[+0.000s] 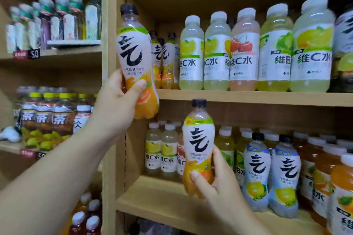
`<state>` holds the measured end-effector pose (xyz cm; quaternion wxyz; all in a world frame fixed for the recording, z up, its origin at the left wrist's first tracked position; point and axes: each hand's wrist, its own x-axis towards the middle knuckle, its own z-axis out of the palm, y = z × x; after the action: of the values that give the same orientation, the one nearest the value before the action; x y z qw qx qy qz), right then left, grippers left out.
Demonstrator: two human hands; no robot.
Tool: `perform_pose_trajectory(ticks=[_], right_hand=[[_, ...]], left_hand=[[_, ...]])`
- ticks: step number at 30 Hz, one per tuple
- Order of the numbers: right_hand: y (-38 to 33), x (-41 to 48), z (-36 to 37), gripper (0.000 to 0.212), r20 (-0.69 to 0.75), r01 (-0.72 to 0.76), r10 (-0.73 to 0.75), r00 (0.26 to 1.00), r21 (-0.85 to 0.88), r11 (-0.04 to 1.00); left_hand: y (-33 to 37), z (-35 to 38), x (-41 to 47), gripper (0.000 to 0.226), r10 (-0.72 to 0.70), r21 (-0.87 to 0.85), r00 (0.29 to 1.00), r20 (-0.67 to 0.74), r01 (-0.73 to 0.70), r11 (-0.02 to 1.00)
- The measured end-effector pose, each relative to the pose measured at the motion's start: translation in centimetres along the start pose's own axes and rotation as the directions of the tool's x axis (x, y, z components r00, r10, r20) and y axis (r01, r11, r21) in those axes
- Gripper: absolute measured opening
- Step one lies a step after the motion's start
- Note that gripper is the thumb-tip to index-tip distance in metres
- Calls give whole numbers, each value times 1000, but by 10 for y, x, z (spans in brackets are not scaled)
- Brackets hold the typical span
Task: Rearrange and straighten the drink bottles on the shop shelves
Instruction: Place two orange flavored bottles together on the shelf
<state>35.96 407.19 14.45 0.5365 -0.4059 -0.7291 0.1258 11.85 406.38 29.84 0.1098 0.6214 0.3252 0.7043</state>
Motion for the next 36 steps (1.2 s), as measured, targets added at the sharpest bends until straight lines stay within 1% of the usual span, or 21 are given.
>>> perform_pose_trajectory(ticks=[2, 4, 7, 9, 12, 15, 18, 20, 22, 23, 27, 28, 30, 32, 34, 36], right_hand=[[-14, 3, -2, 84, 14, 48, -47, 999, -26, 999], [-27, 6, -4, 82, 17, 80, -80, 997, -17, 997], [-44, 12, -8, 74, -7, 121, -121, 993, 10, 993], [-58, 18, -11, 64, -57, 166, -164, 985, 24, 986], [-88, 35, -16, 51, -127, 220, -217, 968, 10, 976], [-118, 62, -21, 40, -171, 255, -254, 952, -16, 967], [-143, 98, -27, 34, -203, 277, -277, 939, -29, 961], [-156, 123, -29, 34, -207, 258, -266, 941, -64, 964], [-167, 147, -26, 32, -210, 214, -232, 950, -105, 971], [-171, 158, -22, 31, -215, 192, -215, 953, -122, 974], [-176, 187, 4, 37, -213, 122, -169, 962, -216, 969], [-175, 190, 11, 38, -201, 104, -152, 968, -230, 968], [-173, 197, 21, 39, -190, 68, -121, 974, -263, 962], [-172, 204, 27, 39, -201, 37, -96, 975, -280, 959], [-171, 208, 29, 46, -210, 0, -67, 975, -303, 953], [-170, 211, 30, 53, -217, -34, -43, 975, -341, 939]], left_hand=[[11, -7, 31, 44, 41, 16, 999, -19, -41, 999], [13, -10, 58, 42, 43, 49, 999, -4, -42, 998], [4, -7, 91, 33, -60, 95, 998, 33, 56, 994], [-3, -4, 105, 35, -112, 130, 991, 70, 102, 986], [-10, 0, 117, 40, -148, 171, 983, 113, 127, 977], [-13, 1, 122, 42, -145, 235, 981, 132, 111, 966], [-15, -1, 125, 47, -110, 386, 981, 163, 39, 922], [-15, -3, 125, 48, -66, 449, 984, 164, -15, 893], [-16, -5, 122, 49, 22, 518, 989, 143, -94, 850], [-17, -7, 120, 54, 65, 549, 988, 138, -132, 826], [-28, -17, 105, 92, 139, 564, 965, 221, -243, 790], [-31, -19, 102, 97, 160, 569, 960, 229, -266, 778], [-37, -21, 101, 98, 202, 587, 956, 214, -291, 756], [-42, -24, 101, 94, 204, 579, 960, 194, -279, 766], [-45, -26, 100, 90, 190, 558, 968, 167, -251, 791], [-50, -25, 96, 82, 222, 580, 964, 149, -266, 770]])
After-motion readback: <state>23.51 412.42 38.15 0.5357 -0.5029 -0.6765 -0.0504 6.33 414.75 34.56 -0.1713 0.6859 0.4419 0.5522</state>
